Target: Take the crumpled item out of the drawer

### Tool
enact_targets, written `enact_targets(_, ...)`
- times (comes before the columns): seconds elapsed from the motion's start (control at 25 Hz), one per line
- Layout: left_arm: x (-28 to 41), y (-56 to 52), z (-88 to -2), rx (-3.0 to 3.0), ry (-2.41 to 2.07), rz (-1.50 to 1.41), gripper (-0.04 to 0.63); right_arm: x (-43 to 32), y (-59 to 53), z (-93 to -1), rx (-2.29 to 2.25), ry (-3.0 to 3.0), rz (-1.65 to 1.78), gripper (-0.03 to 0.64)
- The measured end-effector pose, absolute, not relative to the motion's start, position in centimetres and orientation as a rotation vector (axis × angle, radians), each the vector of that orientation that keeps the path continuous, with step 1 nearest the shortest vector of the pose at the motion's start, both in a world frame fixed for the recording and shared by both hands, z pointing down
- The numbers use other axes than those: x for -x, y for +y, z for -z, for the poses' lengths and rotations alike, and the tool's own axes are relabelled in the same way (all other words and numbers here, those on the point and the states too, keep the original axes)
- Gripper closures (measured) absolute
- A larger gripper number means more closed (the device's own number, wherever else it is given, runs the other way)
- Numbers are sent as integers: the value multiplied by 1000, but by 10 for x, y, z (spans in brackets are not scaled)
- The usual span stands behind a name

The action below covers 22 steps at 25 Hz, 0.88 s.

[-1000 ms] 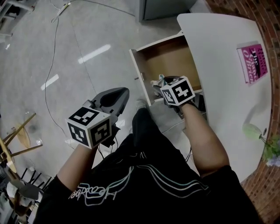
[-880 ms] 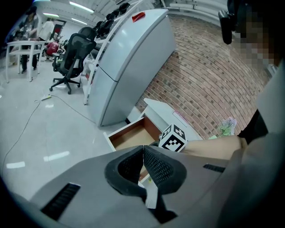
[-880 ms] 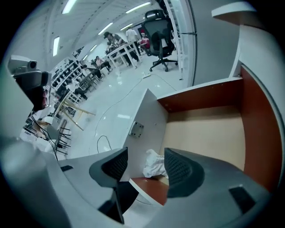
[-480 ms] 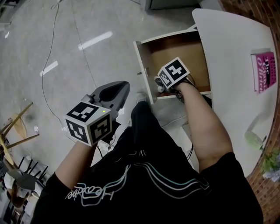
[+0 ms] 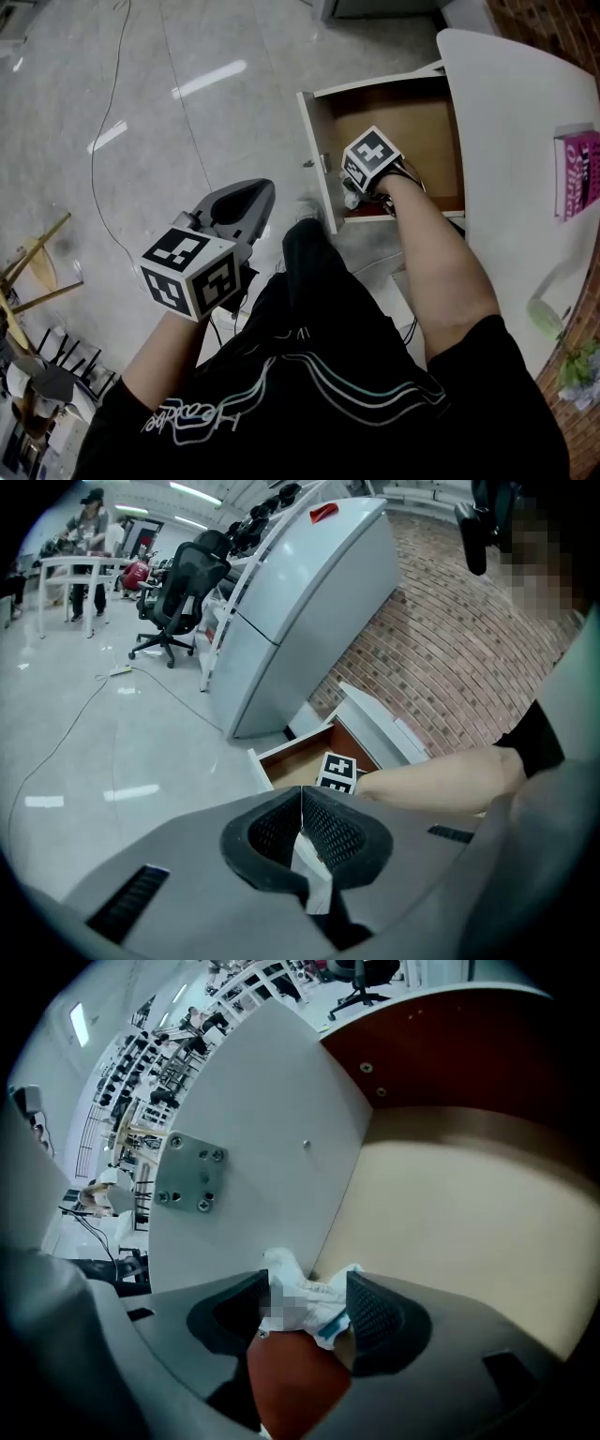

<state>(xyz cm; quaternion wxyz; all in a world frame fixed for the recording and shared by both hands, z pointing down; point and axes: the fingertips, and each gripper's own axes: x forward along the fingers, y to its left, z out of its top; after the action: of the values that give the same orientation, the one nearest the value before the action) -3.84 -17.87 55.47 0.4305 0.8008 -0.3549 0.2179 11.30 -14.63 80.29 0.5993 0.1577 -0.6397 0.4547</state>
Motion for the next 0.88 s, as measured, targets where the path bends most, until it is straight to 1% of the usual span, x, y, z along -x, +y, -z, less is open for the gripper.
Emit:
enact_targets(0.28, 44, -182, -564, -1968, -898, -539, 572, -114, -141, -813, -305, -1437, -1089, 378)
enact_targets(0.32, 45, -183, -565, -1964, -899, -536, 572, -114, -141, -813, -299, -1431, -1089, 390)
enact_targets(0.36, 45, -184, -566, -1960, -900, -533, 572, -114, -141, -814, -294, -1427, -1086, 417)
enact_targets(0.6, 44, -183, -570, -1946, -895, -534, 572, -117, -135, -814, -264, -1422, -1057, 477)
enact_targets(0.68, 44, -183, -571, -1946, -894, -537, 572, -117, -137, -813, -271, -1430, -1033, 510)
enact_targets(0.88, 48, -183, -568, -1945, -902, -535, 572, -116, -144, -808, -295, -1451, -1015, 532)
